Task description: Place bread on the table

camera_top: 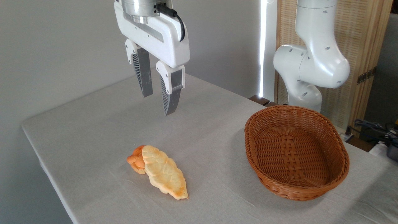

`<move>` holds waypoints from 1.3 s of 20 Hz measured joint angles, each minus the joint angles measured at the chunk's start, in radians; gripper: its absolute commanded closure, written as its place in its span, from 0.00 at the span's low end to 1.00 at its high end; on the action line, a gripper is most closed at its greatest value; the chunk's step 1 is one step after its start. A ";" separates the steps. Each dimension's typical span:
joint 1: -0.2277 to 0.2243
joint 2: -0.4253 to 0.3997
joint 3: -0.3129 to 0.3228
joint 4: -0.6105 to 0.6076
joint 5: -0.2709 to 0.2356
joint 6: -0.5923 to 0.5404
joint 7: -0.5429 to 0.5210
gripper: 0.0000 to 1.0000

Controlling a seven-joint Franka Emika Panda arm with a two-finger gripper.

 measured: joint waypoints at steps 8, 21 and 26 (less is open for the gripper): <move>0.000 0.023 -0.094 0.000 0.088 0.001 -0.105 0.00; 0.004 0.041 -0.147 0.000 0.158 0.002 -0.150 0.00; 0.009 0.041 -0.143 0.001 0.158 0.002 -0.150 0.00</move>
